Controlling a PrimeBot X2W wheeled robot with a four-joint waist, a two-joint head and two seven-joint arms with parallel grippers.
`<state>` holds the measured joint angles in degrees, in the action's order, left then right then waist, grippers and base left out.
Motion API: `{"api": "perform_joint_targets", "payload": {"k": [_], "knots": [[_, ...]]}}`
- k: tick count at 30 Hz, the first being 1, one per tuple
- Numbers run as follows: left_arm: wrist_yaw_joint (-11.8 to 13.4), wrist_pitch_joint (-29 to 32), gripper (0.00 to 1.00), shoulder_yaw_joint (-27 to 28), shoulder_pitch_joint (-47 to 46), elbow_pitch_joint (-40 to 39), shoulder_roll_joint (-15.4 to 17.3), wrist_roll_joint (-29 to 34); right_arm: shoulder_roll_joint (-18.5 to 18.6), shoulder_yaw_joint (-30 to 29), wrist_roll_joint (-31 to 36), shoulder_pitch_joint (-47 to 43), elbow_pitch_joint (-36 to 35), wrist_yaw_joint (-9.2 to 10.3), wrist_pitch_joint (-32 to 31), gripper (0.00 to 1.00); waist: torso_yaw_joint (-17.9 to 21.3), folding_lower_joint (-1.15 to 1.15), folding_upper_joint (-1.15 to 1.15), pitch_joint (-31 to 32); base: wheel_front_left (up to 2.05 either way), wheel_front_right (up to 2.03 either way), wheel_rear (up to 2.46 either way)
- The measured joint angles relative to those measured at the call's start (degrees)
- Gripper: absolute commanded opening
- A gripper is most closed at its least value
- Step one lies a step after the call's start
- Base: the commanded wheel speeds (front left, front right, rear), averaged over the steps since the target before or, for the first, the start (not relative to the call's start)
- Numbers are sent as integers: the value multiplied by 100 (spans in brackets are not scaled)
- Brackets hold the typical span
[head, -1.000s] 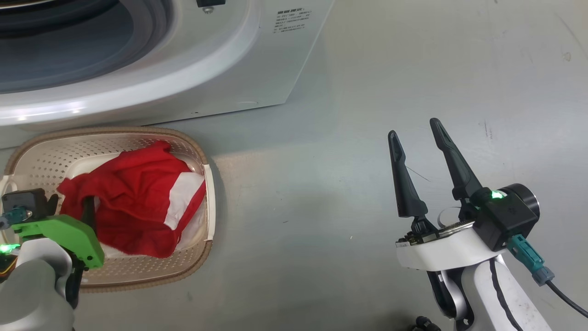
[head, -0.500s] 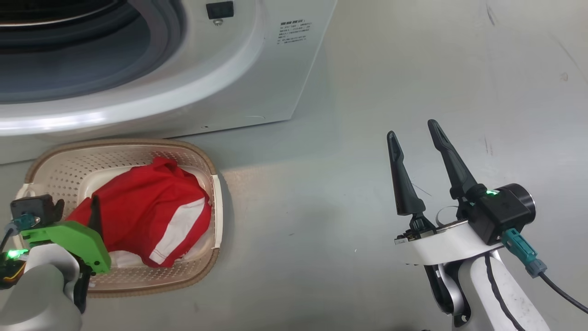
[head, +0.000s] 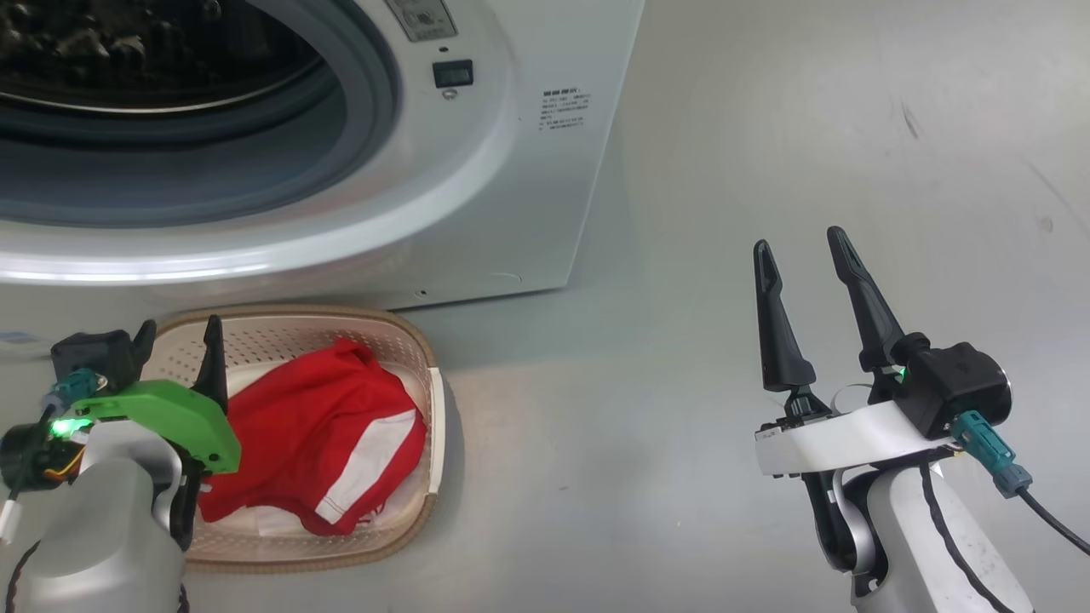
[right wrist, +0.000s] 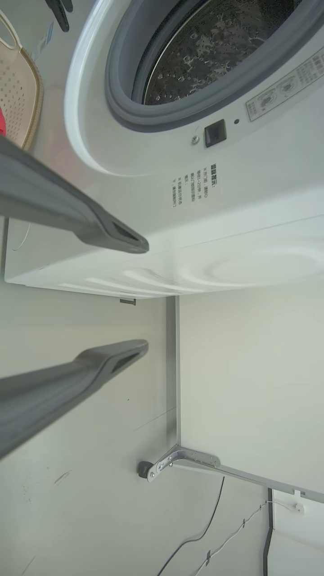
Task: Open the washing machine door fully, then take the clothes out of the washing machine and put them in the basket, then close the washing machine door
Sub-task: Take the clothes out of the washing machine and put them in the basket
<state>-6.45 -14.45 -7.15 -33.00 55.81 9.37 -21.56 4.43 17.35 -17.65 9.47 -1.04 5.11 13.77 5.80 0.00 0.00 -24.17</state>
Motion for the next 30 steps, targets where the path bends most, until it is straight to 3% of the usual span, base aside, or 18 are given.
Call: {"api": "perform_joint_targets", "payload": {"k": [13, 30], "knots": [[-42, 0, 100, 88, 100, -1389, -301, 57, 10, -182, -177, -243, 189, -78, 16, 100, -296, 0, 0, 891, 0, 0, 0], [-47, 1, 100, 114, 1472, -2643, -549, 57, 93, -413, -392, -896, 232, -97, 24, 100, -626, 0, 0, 1917, 0, 0, 0]]}}
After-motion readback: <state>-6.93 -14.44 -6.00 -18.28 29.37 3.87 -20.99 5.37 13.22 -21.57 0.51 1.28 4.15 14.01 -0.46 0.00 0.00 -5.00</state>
